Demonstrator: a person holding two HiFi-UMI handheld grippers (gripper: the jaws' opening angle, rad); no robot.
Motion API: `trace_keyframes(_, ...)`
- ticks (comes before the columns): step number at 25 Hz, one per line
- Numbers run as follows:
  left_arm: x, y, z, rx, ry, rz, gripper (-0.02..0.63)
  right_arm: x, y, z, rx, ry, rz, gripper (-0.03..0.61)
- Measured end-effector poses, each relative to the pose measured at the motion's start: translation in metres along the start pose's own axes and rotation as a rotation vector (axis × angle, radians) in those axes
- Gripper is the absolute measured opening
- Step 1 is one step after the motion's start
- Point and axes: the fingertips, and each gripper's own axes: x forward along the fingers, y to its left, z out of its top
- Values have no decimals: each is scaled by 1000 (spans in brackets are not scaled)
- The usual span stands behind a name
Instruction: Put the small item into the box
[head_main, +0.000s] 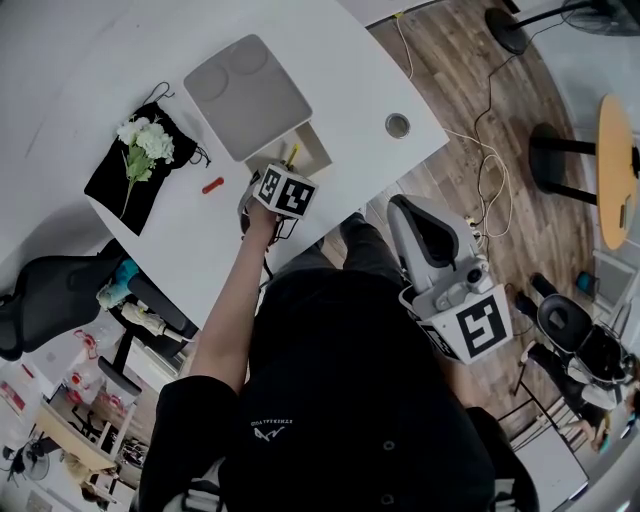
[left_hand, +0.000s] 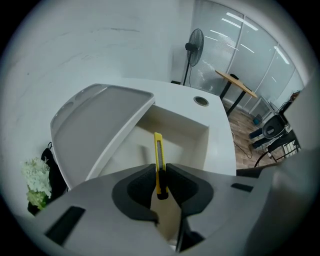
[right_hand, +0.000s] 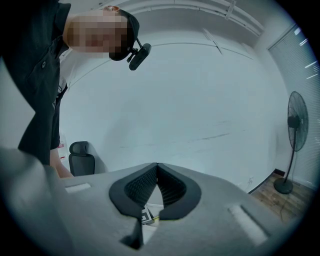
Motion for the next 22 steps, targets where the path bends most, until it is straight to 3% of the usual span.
trace_keyframes(13, 2, -1, -1, -2, 32, -42, 61, -3, -3, -3, -13, 10, -4, 2)
trace_keyframes(22, 8, 2, -5, -15, 85, -28, 61, -2, -1, -3, -16, 10, -2, 2)
